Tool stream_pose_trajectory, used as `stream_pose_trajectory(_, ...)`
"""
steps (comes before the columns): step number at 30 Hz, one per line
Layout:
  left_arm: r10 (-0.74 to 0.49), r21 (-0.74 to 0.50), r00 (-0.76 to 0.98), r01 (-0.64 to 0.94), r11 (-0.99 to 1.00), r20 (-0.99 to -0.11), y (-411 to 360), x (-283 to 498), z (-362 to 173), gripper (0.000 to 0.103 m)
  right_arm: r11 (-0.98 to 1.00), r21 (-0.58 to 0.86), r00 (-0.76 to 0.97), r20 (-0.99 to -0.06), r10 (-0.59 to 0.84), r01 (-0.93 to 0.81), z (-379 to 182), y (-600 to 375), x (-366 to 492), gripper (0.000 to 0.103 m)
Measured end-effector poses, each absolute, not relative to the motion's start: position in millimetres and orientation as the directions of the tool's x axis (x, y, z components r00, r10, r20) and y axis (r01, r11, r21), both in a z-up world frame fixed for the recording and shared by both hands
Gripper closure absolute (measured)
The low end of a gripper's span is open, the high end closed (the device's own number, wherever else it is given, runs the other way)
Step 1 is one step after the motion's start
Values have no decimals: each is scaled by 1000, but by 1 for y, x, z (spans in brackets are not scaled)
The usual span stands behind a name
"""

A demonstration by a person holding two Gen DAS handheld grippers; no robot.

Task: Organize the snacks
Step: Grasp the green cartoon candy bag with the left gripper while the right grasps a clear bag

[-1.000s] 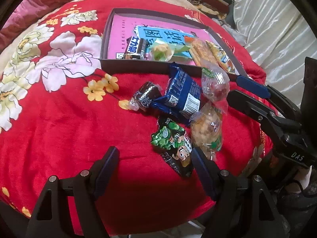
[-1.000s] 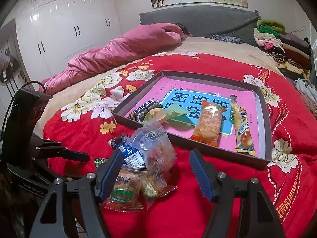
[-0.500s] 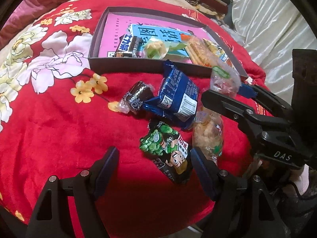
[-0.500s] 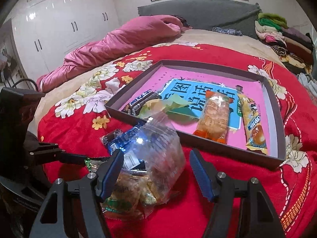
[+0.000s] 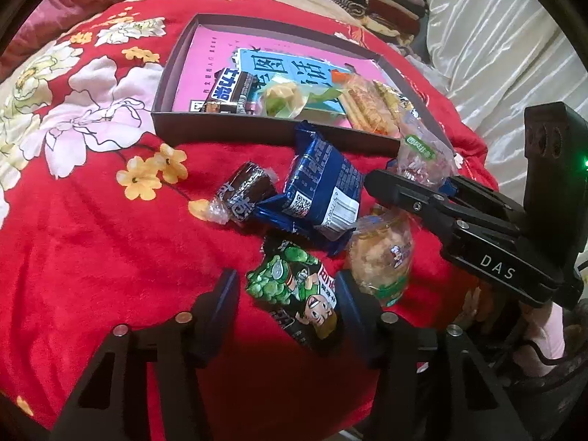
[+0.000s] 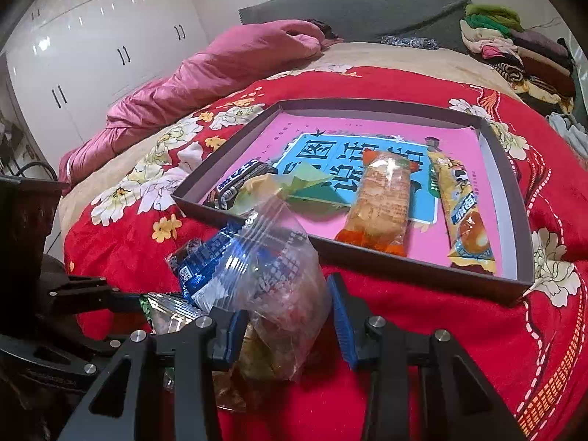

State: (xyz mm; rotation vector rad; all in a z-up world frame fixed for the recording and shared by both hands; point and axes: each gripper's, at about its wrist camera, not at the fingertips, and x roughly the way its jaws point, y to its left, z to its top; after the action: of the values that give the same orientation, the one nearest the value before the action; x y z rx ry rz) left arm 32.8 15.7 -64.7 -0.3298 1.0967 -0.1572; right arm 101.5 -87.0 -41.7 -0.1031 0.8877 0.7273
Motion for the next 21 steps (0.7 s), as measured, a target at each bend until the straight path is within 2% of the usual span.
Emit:
stream_pose_trajectory(5, -300, -352, 448, -35, 935, -842, 14, 38, -69, 52, 760, 228, 414, -727, 549, -608, -39, -91, 103, 61)
stream_pose_trajectory(7, -305, -349, 445, -20, 937, -842, 9, 41, -70, 61, 762, 232, 418, -722, 552, -605, -38, -93, 103, 61)
stream_pose_trajectory(21, -283, -327, 471, -11, 945, -836, 16, 36, -58, 71, 749, 259, 438, -677, 592, -610, -25, -100, 98, 61)
